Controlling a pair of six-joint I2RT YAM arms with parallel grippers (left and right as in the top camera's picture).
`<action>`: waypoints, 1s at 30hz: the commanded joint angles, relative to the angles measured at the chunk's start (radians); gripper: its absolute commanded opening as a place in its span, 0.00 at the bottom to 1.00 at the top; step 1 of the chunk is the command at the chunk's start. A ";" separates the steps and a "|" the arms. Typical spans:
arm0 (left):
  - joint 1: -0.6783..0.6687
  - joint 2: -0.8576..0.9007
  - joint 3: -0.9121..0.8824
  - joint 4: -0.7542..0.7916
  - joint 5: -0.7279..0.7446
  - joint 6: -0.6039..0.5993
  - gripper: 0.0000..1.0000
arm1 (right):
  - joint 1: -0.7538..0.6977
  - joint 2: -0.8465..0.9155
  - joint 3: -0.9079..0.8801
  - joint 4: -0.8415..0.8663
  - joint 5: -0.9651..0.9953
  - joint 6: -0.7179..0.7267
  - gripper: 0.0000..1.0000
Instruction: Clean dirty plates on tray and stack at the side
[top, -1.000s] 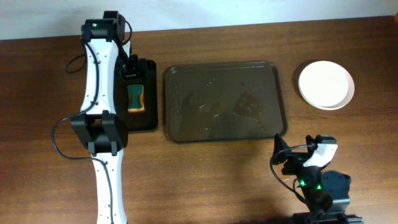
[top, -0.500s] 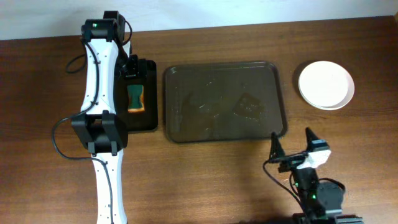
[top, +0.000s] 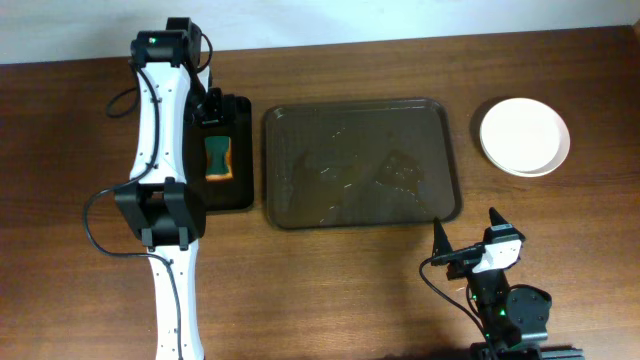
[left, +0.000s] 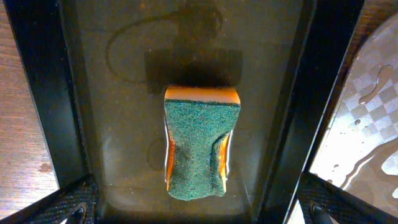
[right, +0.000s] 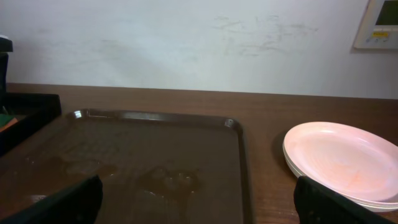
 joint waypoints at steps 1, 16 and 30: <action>0.003 -0.030 0.011 -0.001 -0.007 -0.009 1.00 | 0.007 -0.008 -0.005 -0.005 -0.010 -0.003 0.98; 0.002 -0.030 0.011 -0.001 -0.007 -0.009 1.00 | 0.007 -0.008 -0.005 -0.005 -0.010 -0.003 0.98; -0.082 -0.038 0.009 -0.002 0.011 -0.009 1.00 | 0.007 -0.008 -0.005 -0.005 -0.010 -0.003 0.98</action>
